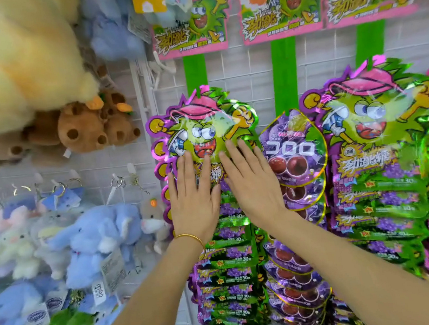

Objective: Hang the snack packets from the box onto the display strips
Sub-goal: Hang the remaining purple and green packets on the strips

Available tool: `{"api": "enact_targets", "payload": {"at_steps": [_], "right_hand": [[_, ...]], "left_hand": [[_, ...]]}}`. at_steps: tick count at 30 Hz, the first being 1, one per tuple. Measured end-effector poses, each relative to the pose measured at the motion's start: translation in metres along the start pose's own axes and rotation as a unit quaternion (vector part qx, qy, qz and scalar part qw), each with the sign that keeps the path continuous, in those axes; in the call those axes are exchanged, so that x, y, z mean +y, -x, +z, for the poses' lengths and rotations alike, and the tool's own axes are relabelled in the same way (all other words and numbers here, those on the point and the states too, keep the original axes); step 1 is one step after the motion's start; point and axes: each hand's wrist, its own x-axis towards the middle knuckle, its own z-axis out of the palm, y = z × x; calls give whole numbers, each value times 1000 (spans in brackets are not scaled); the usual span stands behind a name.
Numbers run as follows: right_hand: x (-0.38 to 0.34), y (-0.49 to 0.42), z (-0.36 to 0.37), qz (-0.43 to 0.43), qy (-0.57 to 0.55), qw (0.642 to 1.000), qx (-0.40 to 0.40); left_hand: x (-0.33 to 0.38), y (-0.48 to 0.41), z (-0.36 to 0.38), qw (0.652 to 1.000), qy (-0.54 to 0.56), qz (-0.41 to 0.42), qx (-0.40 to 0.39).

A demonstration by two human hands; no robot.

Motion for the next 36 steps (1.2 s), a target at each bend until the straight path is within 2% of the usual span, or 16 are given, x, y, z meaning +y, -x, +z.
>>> {"api": "enact_targets", "payload": {"at_steps": [6,9,11,15,19,23,28,31,36], "right_hand": [[-13,35,-19,2,-50,999,-19],[-9,83,-35,15,-118,993,-9],[-4,134,-42,49,-159,986,-27],[6,248,-42,92,-160,964,-191],[10,323,-43,153,-185,914,-326],[7,361,-32,144,-182,856,-462],[4,384,23,109,-181,813,-542],[3,393,67,54,-156,795,-584],[13,389,120,16,-154,774,-614]], "left_hand": [[-5,39,-8,1000,10,6,-13],[0,88,-15,999,49,-18,-9],[8,136,-15,995,86,-32,-33],[28,239,-10,978,112,-77,-158],[58,311,-13,941,107,-134,-293],[94,369,-12,894,120,-197,-383],[123,426,-5,867,123,-226,-428],[132,445,-3,853,116,-253,-443],[149,458,-10,830,90,-232,-499]]}}
